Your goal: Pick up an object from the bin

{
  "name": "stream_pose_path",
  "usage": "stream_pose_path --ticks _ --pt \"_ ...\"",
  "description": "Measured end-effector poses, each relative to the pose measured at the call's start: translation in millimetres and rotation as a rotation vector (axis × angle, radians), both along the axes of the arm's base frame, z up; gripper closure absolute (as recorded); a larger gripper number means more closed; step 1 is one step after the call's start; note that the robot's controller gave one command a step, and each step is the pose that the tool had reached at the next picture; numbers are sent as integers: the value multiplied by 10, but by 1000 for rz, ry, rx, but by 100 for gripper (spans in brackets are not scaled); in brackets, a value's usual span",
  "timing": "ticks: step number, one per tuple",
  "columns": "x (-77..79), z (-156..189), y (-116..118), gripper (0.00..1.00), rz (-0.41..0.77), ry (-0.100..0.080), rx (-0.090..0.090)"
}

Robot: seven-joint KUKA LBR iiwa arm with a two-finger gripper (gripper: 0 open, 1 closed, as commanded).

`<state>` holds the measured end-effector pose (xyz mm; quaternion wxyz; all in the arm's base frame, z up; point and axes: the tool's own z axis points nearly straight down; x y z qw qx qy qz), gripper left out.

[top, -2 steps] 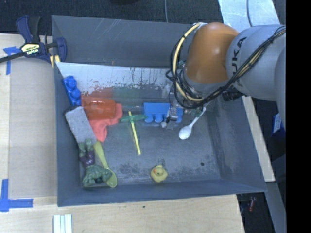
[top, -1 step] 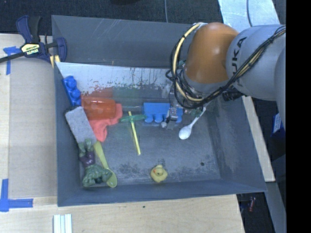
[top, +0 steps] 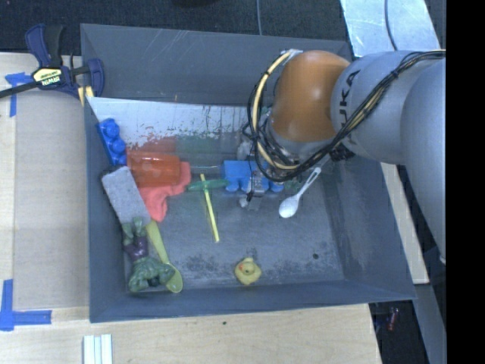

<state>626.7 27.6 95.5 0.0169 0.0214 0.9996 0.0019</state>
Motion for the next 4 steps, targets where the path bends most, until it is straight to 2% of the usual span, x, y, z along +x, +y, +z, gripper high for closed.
stream_pose_path --ticks 1,2,3,4 --pt "-106 -256 -87 0 -7 1 1" --pt "-22 482 -42 100 23 -1 1" --pt "-22 482 -41 0 23 -1 1" --pt "-22 482 -42 0 23 -1 1"
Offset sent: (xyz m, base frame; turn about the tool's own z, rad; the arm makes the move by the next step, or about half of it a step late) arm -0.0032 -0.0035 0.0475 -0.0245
